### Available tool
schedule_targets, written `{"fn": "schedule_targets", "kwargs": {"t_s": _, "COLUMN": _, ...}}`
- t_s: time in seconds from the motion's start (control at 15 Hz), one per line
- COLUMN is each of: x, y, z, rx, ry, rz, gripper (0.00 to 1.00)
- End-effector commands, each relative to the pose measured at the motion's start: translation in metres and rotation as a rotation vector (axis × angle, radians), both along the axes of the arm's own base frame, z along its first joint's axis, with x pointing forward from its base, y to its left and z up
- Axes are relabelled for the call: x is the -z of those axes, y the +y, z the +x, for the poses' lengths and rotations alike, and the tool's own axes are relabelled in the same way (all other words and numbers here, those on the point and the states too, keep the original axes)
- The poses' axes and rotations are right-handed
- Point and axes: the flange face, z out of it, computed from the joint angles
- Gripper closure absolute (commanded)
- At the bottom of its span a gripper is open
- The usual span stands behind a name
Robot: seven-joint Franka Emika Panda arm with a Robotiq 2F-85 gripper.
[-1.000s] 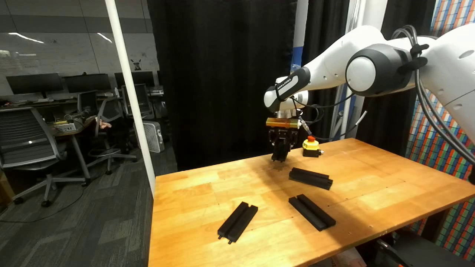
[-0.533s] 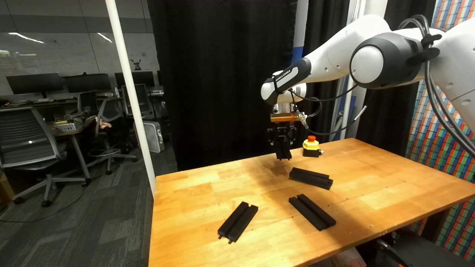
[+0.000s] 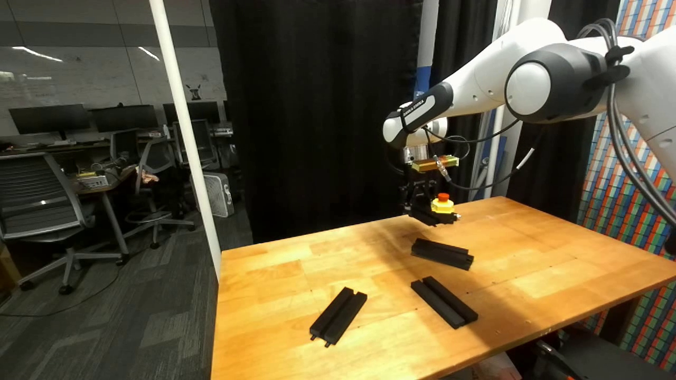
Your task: Connect the black pads
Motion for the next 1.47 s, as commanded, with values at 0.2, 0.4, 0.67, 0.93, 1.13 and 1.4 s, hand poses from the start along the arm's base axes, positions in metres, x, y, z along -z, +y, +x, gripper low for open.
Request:
{"fn": "schedule_targets", "kwargs": {"t_s": 0.2, "x": 0.000, "y": -0.007, "z": -0.008, "rx": -0.358, "ry": 0.070, "rz": -0.029, "gripper": 0.54}}
{"fn": "schedule_targets", "kwargs": {"t_s": 0.4, "x": 0.003, "y": 0.008, "z": -0.011, "rx": -0.516, "ry": 0.081, "rz": -0.058, "gripper": 0.54}}
{"fn": "schedule_targets", "kwargs": {"t_s": 0.67, "x": 0.018, "y": 0.031, "z": -0.017, "rx": -0.627, "ry": 0.048, "rz": -0.047, "gripper": 0.54}}
{"fn": "schedule_targets", "kwargs": {"t_s": 0.93, "x": 0.013, "y": 0.038, "z": -0.030, "rx": -0.654, "ry": -0.012, "rz": -0.044, "gripper": 0.54}}
{"fn": "schedule_targets", "kwargs": {"t_s": 1.13, "x": 0.007, "y": 0.042, "z": -0.041, "rx": -0.663, "ry": -0.043, "rz": -0.038, "gripper": 0.54}}
{"fn": "schedule_targets", "kwargs": {"t_s": 1.4, "x": 0.005, "y": 0.054, "z": -0.057, "rx": -0.688, "ry": -0.069, "rz": -0.024, "gripper": 0.54}}
